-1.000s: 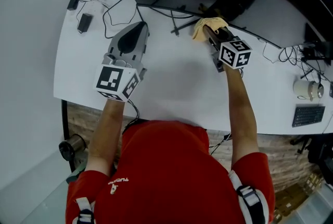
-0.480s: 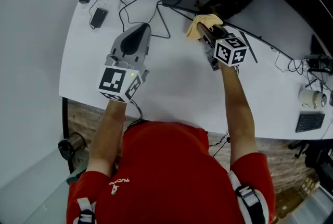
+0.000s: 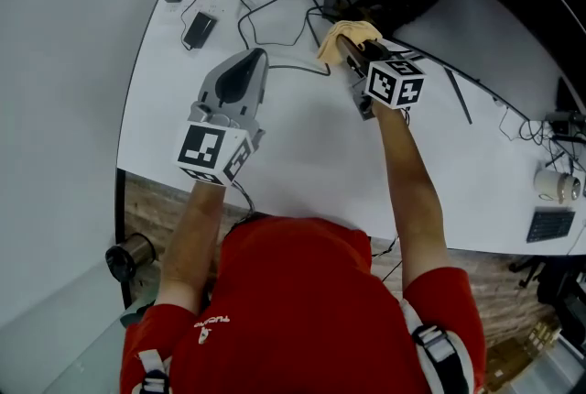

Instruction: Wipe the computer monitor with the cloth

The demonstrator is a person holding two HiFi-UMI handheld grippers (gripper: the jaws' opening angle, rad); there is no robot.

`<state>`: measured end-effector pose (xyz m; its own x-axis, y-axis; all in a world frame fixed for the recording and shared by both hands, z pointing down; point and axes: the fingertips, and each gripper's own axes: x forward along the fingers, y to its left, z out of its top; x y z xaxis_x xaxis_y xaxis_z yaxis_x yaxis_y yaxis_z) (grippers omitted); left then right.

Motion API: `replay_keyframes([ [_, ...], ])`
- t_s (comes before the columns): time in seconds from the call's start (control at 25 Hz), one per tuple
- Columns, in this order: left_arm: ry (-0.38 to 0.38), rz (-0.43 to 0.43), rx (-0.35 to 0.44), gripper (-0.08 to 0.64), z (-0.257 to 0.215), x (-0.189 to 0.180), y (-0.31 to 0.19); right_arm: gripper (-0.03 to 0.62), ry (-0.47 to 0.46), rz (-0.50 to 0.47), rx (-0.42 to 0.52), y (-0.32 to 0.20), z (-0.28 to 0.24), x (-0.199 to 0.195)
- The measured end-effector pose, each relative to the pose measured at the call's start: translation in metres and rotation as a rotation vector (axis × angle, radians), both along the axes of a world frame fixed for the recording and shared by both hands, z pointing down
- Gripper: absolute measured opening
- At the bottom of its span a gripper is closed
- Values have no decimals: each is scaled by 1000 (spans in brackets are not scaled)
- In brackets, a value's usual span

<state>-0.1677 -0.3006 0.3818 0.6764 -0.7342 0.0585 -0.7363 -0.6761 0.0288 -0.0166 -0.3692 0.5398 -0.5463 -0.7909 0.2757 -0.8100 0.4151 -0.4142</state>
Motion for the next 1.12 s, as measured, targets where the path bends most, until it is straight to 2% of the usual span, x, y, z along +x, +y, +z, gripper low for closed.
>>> replay_keyframes([
  [0.2,10,-10,-12,9,5,-16,-2,81,-37,-21,-14,-14,-1,-33],
  [0.48,34,-31,-27,9,10,-35,-7,81,13,-60,-64,-28,3,-75],
  [0.6,40,-40,-35,9,12,-41,-9,81,6,-63,-80,-33,4,-88],
  [0.76,42,-50,-43,9,17,-50,-11,81,17,-6,-61,-39,0,-92],
  [0.96,47,-53,-51,9,20,-53,-13,81,124,82,-29,-43,-9,-86],
  [1.12,52,-49,-56,9,22,-52,-13,80,101,142,-73,-45,-18,-84],
])
